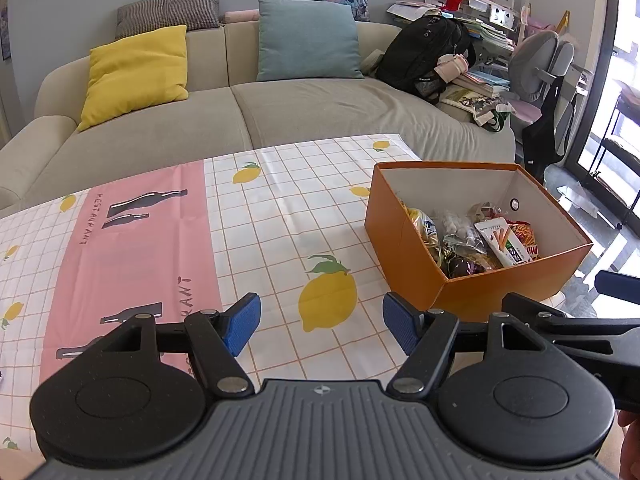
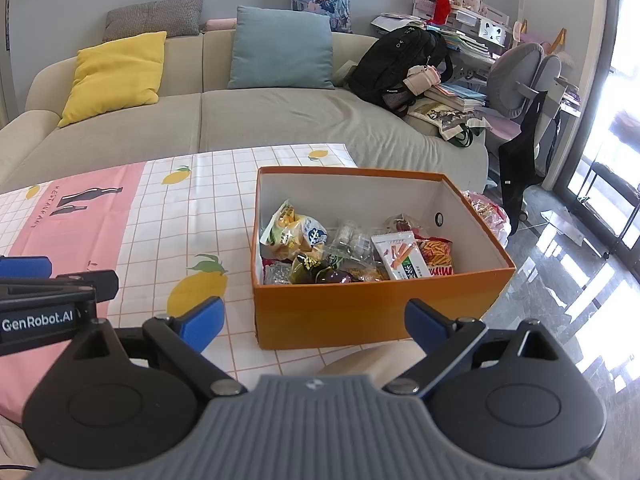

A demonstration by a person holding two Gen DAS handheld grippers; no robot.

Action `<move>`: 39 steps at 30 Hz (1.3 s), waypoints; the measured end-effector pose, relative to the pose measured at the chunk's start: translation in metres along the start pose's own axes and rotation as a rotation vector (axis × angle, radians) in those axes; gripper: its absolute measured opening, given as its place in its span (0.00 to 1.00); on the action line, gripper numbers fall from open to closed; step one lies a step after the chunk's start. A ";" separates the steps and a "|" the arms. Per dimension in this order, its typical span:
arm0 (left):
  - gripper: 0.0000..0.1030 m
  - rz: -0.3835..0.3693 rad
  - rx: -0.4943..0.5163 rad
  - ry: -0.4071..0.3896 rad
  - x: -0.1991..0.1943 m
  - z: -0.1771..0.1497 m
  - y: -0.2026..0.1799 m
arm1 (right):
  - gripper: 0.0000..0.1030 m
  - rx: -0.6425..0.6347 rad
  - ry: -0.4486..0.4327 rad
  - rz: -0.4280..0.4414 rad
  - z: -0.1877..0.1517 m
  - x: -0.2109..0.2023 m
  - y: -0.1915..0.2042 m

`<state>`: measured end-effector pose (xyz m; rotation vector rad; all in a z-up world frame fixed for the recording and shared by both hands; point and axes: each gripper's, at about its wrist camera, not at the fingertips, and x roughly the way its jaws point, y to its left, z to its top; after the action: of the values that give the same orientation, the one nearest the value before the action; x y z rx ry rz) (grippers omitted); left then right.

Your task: Organize snacks

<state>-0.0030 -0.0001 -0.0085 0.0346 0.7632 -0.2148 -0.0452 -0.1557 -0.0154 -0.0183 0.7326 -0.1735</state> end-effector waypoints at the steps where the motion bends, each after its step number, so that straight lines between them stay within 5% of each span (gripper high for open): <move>1: 0.80 0.000 0.000 0.000 0.000 0.000 0.000 | 0.92 -0.001 -0.001 0.000 0.000 0.000 0.000; 39: 0.80 0.015 0.006 0.005 -0.003 0.001 0.001 | 0.92 -0.011 0.000 0.004 -0.002 0.000 0.001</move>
<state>-0.0045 0.0011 -0.0056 0.0466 0.7669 -0.2033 -0.0465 -0.1544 -0.0167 -0.0275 0.7336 -0.1659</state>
